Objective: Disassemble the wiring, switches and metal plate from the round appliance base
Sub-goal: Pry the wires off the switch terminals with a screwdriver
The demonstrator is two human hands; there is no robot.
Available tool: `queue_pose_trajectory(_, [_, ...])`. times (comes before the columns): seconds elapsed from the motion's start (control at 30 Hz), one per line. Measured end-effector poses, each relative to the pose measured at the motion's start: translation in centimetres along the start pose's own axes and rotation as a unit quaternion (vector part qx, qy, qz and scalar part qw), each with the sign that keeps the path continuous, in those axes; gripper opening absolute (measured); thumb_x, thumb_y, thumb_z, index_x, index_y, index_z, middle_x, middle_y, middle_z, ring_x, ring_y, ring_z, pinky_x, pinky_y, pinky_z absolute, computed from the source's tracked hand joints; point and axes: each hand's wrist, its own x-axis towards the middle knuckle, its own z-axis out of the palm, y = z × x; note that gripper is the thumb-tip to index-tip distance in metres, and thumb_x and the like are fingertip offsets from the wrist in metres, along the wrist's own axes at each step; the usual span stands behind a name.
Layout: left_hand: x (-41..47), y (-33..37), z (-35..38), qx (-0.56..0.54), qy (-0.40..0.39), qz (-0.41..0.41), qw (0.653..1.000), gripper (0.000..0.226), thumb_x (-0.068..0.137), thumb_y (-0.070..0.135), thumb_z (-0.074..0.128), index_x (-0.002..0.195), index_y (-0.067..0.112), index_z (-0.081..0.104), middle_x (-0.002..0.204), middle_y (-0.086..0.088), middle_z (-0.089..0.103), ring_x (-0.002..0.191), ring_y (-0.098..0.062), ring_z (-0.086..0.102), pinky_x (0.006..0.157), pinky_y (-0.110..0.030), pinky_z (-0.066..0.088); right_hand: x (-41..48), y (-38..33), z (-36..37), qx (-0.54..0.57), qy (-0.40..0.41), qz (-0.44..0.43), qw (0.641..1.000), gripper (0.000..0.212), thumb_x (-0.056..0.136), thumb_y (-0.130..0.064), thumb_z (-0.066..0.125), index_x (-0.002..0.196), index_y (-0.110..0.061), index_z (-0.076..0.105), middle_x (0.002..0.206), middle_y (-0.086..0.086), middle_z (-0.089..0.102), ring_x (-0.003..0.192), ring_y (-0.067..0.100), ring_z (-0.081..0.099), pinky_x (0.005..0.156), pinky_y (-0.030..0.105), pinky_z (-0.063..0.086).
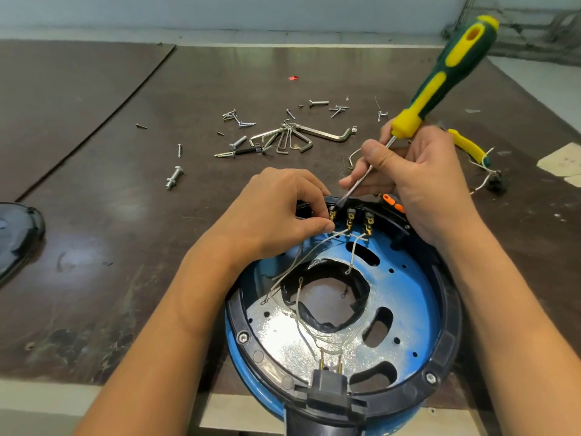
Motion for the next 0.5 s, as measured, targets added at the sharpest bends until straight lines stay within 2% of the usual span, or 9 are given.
queue_pose_trajectory(0.27, [-0.08,-0.09,0.04,0.013,-0.001,0.009,1.0,0.008,0.079,0.038,0.079,0.075,0.032,0.076,0.108,0.019,0.067,0.094,0.001,0.06,0.088,-0.038,0.048,0.59,0.42,-0.27,0.007,0.04,0.078,0.996,0.02,0.102,-0.007,0.06,0.092,-0.016,0.045,0.069,0.009,0.069,0.072,0.036,0.077,0.076,0.046,0.063])
queue_pose_trajectory(0.5, [-0.03,-0.12,0.03,0.014,-0.002,0.009,1.0,0.008,0.079,0.039,0.079,0.074,0.033,0.076,0.109,0.02,0.067,0.095,0.0,0.06,0.089,-0.038,0.048,0.54,0.6,-0.38,0.047,0.044,0.087,0.994,0.019,0.102,-0.005,0.058,0.093,-0.015,0.045,0.066,0.008,0.069,0.068,0.033,0.076,0.071,0.04,0.064])
